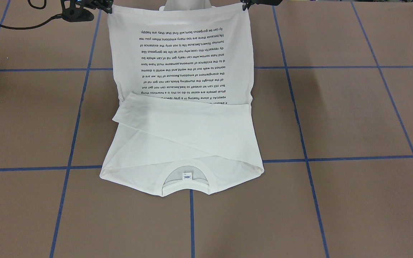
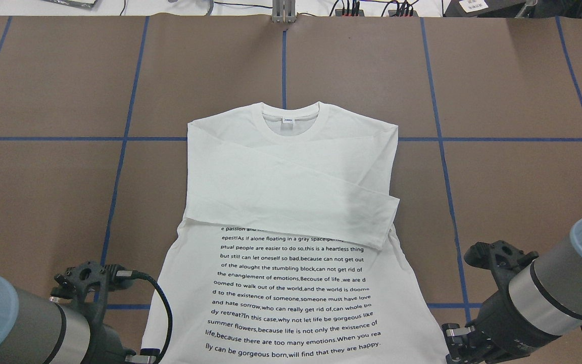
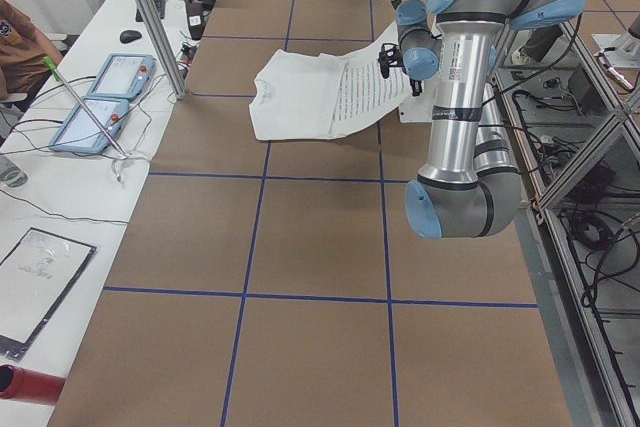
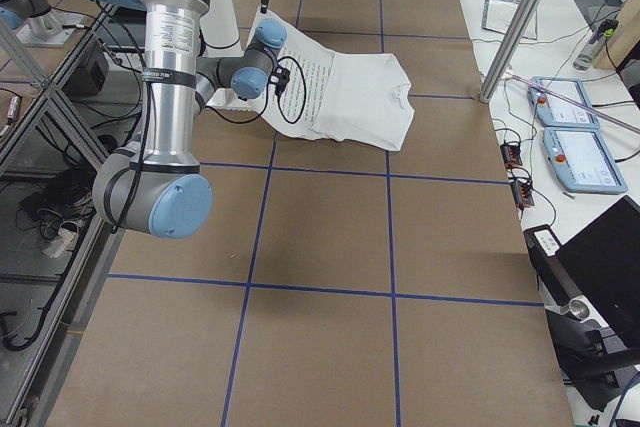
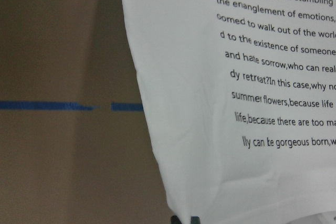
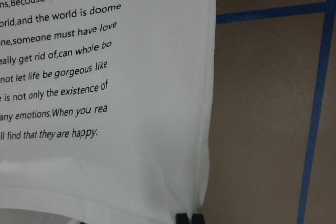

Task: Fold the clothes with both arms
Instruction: 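Lift the hem with both grippers and fold it toward the collar, then carry the hem with both grippers over the collar and lay it down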

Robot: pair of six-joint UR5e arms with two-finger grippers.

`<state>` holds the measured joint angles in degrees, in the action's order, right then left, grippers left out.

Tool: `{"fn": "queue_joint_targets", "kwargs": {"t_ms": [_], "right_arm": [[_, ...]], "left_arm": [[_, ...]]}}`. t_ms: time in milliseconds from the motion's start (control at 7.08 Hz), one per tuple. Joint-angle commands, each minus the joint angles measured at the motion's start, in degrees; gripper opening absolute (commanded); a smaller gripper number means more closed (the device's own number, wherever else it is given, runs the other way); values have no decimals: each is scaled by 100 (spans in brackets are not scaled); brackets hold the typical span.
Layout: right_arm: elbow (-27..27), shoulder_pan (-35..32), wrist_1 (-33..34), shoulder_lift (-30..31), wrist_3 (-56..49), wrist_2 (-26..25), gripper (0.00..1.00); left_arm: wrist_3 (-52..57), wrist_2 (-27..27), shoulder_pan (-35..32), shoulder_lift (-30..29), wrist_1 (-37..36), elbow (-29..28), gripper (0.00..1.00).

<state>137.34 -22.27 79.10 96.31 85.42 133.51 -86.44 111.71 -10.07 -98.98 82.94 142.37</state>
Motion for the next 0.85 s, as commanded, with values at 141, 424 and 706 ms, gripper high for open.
{"fn": "queue_joint_targets", "kwargs": {"t_ms": [141, 424, 706], "right_arm": [[-584, -1082, -105, -970, -43, 35, 0], [-1076, -2005, -96, -1489, -51, 61, 0], [-1743, -2692, -96, -2017, -51, 88, 0]], "left_arm": [[222, -1, -561, -349, -67, -269, 0], [1090, 296, -1790, -814, -111, -891, 0], [1873, 869, -2995, -1165, -94, -1655, 0]]}}
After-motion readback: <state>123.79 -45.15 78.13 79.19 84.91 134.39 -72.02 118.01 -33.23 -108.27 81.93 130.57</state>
